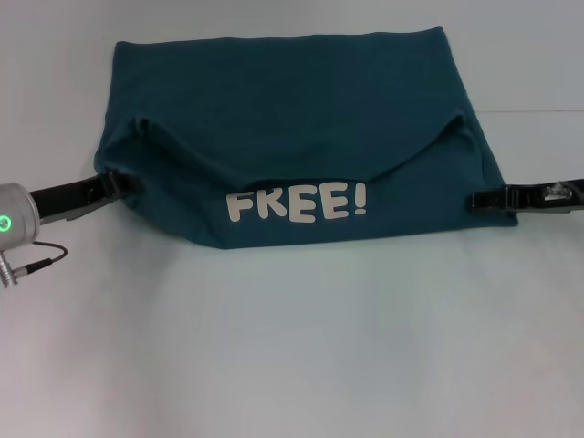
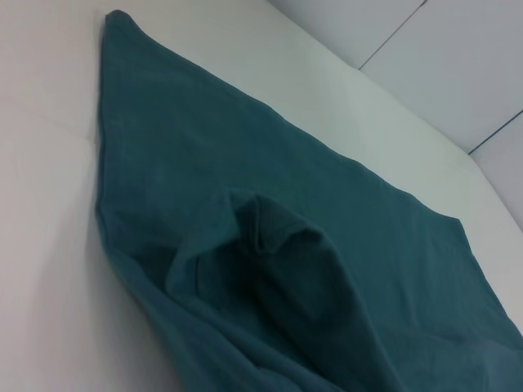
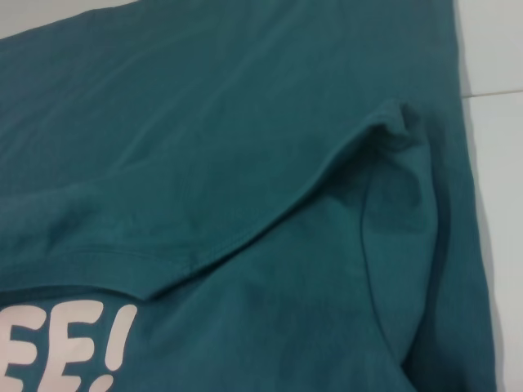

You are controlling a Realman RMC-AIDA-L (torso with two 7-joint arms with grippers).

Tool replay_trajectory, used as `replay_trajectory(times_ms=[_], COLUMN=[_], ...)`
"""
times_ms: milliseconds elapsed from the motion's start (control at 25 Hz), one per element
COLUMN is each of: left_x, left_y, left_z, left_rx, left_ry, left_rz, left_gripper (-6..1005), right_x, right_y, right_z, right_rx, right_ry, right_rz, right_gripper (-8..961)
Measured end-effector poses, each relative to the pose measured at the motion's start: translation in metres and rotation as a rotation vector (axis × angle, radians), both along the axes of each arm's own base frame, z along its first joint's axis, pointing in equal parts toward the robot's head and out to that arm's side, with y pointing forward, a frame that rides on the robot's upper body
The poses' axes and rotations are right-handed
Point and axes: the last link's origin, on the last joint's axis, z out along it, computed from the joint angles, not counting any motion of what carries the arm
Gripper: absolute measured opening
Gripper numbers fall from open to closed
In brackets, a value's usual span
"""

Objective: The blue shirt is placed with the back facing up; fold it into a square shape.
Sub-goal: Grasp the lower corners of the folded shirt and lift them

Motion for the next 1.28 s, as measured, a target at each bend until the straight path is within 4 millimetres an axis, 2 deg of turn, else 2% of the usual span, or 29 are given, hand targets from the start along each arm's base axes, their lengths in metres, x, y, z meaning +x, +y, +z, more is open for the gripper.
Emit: replay_trajectory(times_ms=[280,480,880,1120,1280], left_x=[-0.001,-0.001,-0.001,0.000,0.001], left_y=[0.000,0.000,0.000,0.000,-0.001], left_z=[0.000,-0.001,-0.001,-0.001,-0.002], left_rx=[0.002,0.002,0.002,0.002,-0.011], left_ry=[0.003,0.003,0.002,0.001,-0.003], left_rz=[0.004,0.004,0.003,0.003,-0.007], left_gripper=[42,42,42,42,42], right_x=[-0.005,-0.004,-0.002,-0.003,-0.005], right_y=[0.000,0.001,0.002,0.003,0.003], right_z=[-0.010,-0.007,-0.001,-0.001,0.001], right_rx=[-0.030,-0.010,0.004,0.000,-0.007], right_ry=[0.000,0.020,0.026,0.016,0.022], right_rz=[0.012,-0.011,-0.024,-0.016,-0.012], right_gripper=[718,701,453,212,95])
